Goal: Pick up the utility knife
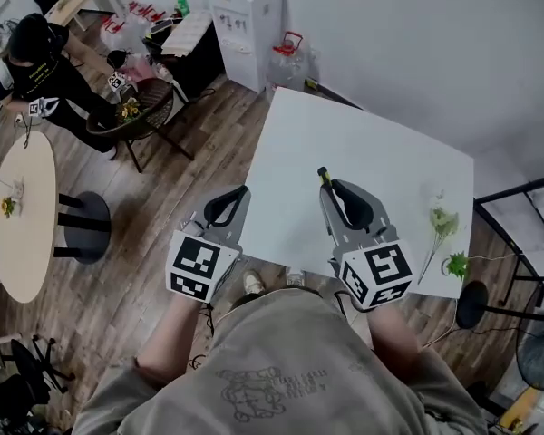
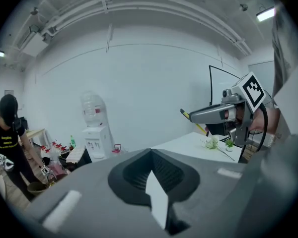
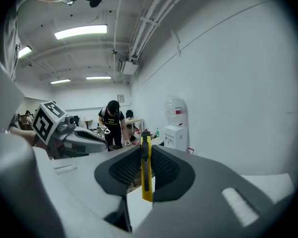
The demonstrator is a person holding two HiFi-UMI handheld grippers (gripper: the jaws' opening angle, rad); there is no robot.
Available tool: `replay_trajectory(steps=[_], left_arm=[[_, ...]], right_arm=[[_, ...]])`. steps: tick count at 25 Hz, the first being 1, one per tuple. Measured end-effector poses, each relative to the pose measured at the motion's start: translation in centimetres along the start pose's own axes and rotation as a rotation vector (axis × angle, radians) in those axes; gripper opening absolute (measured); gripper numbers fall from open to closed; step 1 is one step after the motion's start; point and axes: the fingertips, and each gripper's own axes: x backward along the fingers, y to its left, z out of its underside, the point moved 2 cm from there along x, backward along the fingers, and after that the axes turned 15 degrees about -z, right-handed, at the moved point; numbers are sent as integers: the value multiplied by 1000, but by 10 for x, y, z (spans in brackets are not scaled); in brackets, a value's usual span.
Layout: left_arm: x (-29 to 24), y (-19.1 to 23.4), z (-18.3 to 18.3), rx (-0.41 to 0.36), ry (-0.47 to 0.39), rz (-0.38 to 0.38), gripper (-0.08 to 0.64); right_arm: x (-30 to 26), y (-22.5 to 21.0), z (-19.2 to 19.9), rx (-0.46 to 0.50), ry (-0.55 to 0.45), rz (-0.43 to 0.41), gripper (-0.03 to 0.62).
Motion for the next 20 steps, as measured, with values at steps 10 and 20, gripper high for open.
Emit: replay_trajectory(steps=[10, 20], left_arm=[[41, 1, -36, -6, -88, -14, 0], [48, 10, -42, -4, -105, -20, 0]], right_arm=[[34, 30, -28, 105, -31, -6, 89], [30, 37, -30, 92, -38, -16, 89]])
